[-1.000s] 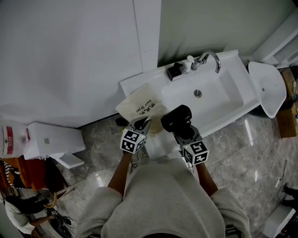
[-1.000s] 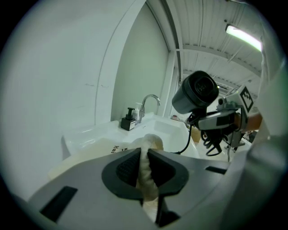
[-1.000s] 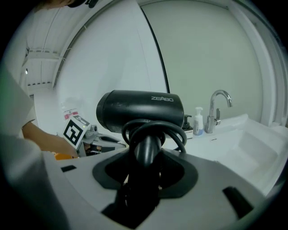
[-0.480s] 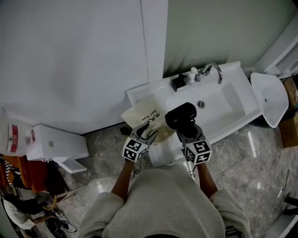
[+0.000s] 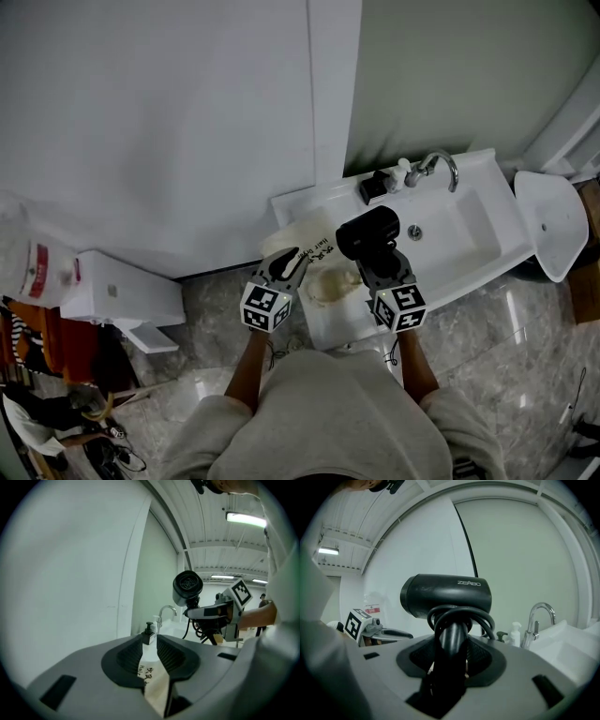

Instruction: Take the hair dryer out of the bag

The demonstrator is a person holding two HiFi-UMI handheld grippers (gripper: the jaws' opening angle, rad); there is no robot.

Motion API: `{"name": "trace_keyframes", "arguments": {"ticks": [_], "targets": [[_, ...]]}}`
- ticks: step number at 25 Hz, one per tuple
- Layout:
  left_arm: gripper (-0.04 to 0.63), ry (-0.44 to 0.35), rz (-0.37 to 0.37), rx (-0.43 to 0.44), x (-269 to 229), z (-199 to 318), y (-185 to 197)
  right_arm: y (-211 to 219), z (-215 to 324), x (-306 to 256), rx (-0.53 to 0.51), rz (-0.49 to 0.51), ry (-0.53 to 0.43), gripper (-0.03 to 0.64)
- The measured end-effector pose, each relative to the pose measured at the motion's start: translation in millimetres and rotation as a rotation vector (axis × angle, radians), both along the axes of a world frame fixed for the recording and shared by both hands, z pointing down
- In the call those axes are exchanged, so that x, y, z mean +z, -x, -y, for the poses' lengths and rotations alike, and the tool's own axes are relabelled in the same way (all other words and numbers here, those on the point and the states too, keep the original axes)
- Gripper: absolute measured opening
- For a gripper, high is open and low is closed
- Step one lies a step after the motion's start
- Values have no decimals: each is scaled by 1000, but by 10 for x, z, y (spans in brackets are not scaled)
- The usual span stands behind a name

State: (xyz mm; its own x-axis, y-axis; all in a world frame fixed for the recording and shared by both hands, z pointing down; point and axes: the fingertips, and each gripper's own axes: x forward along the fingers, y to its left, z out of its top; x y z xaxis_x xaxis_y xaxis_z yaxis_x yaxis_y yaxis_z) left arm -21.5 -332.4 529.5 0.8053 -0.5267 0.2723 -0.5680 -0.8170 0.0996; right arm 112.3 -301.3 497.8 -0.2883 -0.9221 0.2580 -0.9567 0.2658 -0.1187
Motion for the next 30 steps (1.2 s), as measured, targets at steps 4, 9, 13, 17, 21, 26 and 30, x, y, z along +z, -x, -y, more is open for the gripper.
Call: {"name": "trace_keyframes", "arguments": {"ticks": [4, 9, 13, 17, 21, 26, 30], "targets": [[34, -38, -13, -31, -221, 112, 70, 29, 116, -152, -7, -3, -37, 175], [15, -38, -12, -41, -383, 214, 93, 94, 225, -286, -25, -17, -65, 175], [14, -64, -17, -54, -512, 326, 142, 137, 296, -325, -32, -19, -72, 175], [14, -83, -24, -62, -590, 395, 193, 144, 359, -362, -31, -28, -82, 175], [14, -82, -34, -74, -641, 447, 231, 148, 407, -396, -29, -29, -88, 175], [14, -92, -29, -81, -652, 504, 248, 140, 461, -404, -13, -21, -96, 175], [14, -93, -22, -84, -643, 533, 256, 137, 479, -394, -13, -17, -90, 175]]}}
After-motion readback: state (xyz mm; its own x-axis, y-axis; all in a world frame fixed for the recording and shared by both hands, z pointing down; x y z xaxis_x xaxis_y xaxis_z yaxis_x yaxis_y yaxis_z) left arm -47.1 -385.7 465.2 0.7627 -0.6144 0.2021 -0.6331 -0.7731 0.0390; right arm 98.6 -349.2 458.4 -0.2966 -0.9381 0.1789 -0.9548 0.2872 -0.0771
